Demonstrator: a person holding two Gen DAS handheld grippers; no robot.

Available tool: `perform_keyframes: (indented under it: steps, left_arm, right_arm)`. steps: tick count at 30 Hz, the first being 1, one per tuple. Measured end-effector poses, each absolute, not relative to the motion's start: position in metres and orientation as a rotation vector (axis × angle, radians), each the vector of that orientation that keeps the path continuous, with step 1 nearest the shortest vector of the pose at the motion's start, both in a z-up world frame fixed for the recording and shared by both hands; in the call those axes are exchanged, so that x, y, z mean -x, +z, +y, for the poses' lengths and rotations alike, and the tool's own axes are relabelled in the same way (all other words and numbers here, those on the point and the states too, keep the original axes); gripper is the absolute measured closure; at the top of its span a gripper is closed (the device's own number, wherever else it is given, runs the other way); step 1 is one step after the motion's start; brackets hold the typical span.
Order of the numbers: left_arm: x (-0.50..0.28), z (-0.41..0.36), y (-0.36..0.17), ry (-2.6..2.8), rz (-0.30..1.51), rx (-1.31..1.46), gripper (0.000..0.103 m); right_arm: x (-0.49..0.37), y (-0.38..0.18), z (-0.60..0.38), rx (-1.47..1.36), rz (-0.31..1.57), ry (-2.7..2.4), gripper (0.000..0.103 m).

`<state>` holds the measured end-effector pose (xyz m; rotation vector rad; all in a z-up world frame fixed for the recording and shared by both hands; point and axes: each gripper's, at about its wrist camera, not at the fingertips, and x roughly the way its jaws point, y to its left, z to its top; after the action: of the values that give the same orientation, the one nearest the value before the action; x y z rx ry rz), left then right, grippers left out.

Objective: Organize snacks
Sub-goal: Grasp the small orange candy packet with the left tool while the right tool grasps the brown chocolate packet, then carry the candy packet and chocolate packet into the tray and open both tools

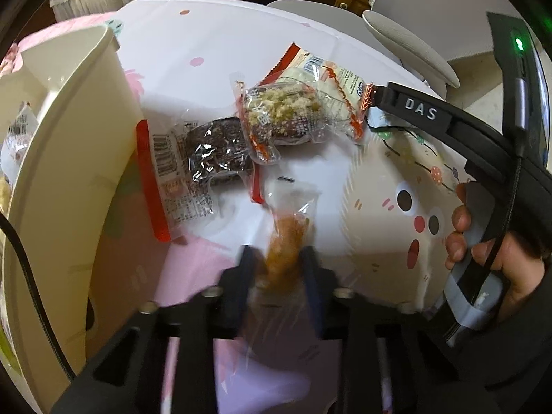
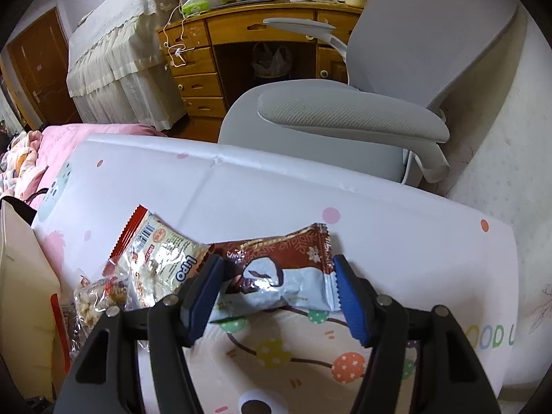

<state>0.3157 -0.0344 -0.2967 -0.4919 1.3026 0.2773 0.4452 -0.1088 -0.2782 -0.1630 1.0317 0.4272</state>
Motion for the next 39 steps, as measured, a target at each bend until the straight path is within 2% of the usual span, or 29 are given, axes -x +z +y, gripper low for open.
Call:
perform_keyframes:
  steps: [6, 18, 26, 39]
  left_arm:
    - [-0.313, -0.028, -0.298, 0.249, 1.316, 0.532, 0.083]
    - [-0.279, -0.013, -0.292, 0.251, 1.333, 0.596, 0.084]
    - [-0.247, -0.01, -0.267, 0.242, 1.279, 0.601, 0.084]
    - [-0.179, -0.012, -0.219, 0.246, 1.22, 0.584, 0.084]
  right_arm:
    - [-0.434, -0.275, -0.107, 0.19, 1.002, 0.448, 0.063]
    - [-0.406, -0.254, -0.107, 0.213, 0.98, 0.471, 0.079]
    - [-0.369, -0.242, -0.114, 0.21, 0.992, 0.464, 0.084]
    - [-0.262, -0.213, -0.14, 0.164, 1.049, 0.456, 0.084]
